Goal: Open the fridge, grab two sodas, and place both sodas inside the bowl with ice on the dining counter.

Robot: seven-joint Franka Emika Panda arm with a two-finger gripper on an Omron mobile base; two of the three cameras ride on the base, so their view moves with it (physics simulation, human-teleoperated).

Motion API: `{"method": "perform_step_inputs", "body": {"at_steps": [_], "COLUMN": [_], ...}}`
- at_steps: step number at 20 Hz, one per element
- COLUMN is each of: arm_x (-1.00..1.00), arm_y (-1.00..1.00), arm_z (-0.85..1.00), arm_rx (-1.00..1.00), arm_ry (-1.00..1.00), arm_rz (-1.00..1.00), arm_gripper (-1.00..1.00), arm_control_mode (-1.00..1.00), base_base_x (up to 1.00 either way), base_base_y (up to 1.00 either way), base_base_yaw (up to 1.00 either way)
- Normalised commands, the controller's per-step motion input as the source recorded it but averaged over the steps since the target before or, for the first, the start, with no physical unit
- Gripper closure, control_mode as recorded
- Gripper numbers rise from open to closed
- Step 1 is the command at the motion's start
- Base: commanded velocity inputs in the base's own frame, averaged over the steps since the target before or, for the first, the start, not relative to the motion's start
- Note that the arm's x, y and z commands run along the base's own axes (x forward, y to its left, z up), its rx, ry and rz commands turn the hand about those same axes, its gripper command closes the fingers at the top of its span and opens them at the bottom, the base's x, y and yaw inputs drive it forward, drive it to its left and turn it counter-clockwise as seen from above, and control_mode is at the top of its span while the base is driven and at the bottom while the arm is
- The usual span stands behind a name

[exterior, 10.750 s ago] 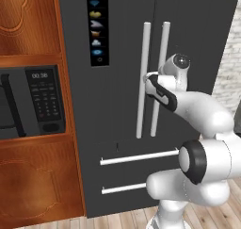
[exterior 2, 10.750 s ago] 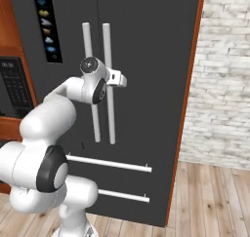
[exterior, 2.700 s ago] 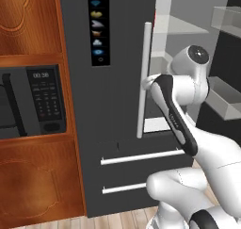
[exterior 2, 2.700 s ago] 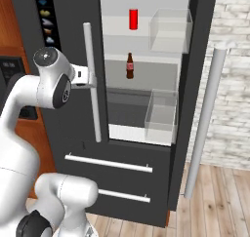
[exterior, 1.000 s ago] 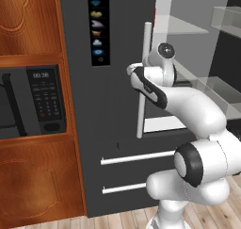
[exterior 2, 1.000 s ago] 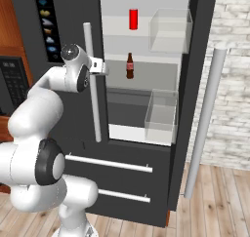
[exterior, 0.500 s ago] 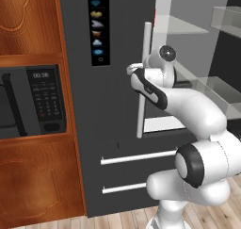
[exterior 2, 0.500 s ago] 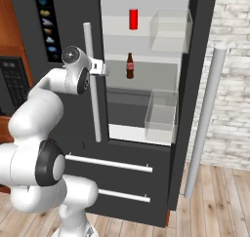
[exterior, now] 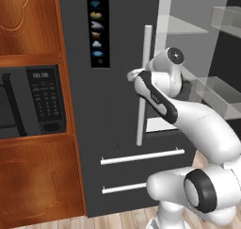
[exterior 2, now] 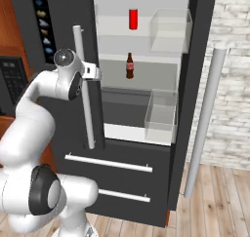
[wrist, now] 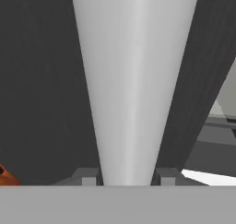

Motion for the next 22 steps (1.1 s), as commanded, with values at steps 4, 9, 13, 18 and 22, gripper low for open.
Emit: {"method": "perform_step_inputs", "body": {"at_steps": [4,9,13,18,22], "arm_x": [-1.00,-0.99,-0.85,-0.55,-0.51], "arm_y": [0.52,0.77,0.89,-0.27,-0.88], "arm_z": [0.00,0.00,0.00,0.00,0.00], "arm_rx": [0.00,-0.01,-0.01,0.04,0.16], "arm_ry": [0.10,0.14,0.14,0.04,0.00], "arm_rz": [0.07,0.04,0.01,0.02,0.02], "arm_gripper": [1.00,1.00,-1.00,-1.00,-1.00], "arm_control_mode": [-1.00,-1.00,-1.00,-1.00,-1.00], "base_base_x": [0.00,0.00,0.00,0.00,0.00], "base_base_y": [0.00,0.00,0.00,0.00,0.00], "base_base_yaw": [0.00,0.00,0.00,0.00,0.00]}}
